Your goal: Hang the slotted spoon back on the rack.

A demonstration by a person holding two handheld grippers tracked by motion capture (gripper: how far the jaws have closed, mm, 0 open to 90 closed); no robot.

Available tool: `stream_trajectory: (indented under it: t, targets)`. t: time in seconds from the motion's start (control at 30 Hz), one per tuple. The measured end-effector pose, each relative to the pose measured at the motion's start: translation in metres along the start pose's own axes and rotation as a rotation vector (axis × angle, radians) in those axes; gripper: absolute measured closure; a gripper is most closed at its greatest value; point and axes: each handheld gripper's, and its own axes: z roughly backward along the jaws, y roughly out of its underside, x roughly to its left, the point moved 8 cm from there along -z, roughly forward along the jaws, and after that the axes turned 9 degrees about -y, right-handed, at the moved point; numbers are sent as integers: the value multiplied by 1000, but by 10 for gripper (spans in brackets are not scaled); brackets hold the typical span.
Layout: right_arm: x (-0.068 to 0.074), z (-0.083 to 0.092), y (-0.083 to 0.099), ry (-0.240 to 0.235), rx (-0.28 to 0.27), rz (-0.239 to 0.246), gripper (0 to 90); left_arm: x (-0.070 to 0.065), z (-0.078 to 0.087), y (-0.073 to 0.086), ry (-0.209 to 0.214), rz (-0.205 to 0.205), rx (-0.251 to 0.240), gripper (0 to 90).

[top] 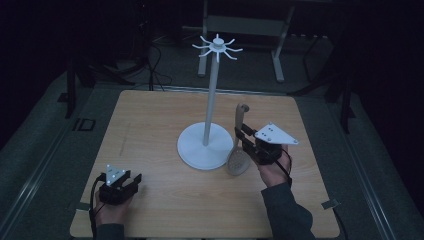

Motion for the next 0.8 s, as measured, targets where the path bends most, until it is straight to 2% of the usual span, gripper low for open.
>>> stream_trajectory:
  t: [0.8]
  targets:
    - [6,-6,-23,-17,-48,15,737,2,0,0,-9,5,-3,539]
